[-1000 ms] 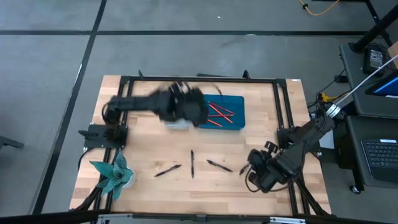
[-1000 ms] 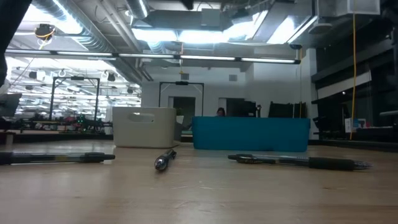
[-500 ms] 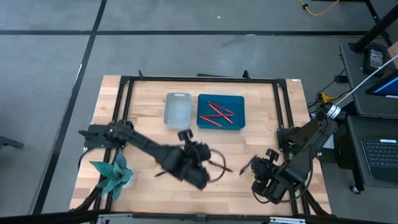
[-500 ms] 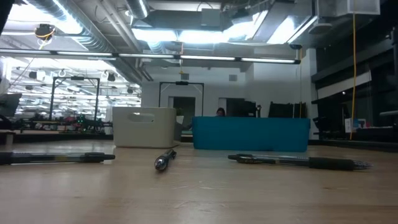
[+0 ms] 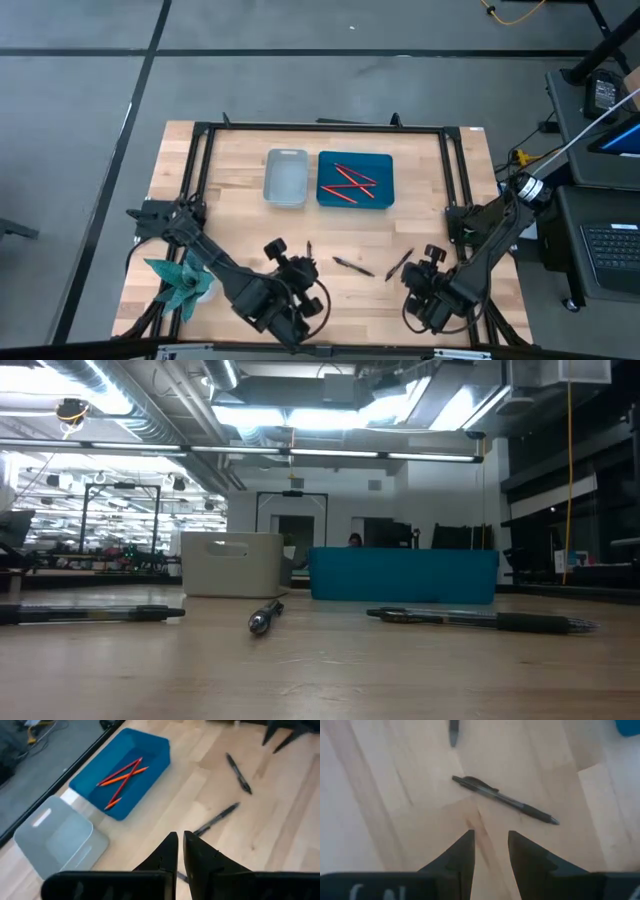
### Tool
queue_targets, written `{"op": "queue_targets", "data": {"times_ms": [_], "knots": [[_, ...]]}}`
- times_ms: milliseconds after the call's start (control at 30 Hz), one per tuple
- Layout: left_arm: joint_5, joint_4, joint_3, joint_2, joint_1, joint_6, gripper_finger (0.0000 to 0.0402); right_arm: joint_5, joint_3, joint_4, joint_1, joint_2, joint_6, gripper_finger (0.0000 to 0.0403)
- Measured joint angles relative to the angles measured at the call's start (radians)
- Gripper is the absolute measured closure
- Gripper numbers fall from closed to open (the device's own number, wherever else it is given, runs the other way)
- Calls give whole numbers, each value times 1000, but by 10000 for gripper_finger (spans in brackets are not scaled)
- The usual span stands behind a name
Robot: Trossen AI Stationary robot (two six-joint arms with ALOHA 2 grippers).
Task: Sort pens & pencils
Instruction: Put the black pen into the gray bin
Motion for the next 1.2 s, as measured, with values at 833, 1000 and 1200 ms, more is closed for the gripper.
{"op": "queue_targets", "data": {"times_ms": [833,1000,1200], "knots": [[78,2,-148,-2,212,38,379,-210,-76,-34,-57,-1,-629,283],[69,2,-148,-2,258,64,379,-185,-76,-26,-55,-1,-797,283],[65,2,-148,-3,319,91,379,-135,-76,74,-135,31,-1012,283]]}}
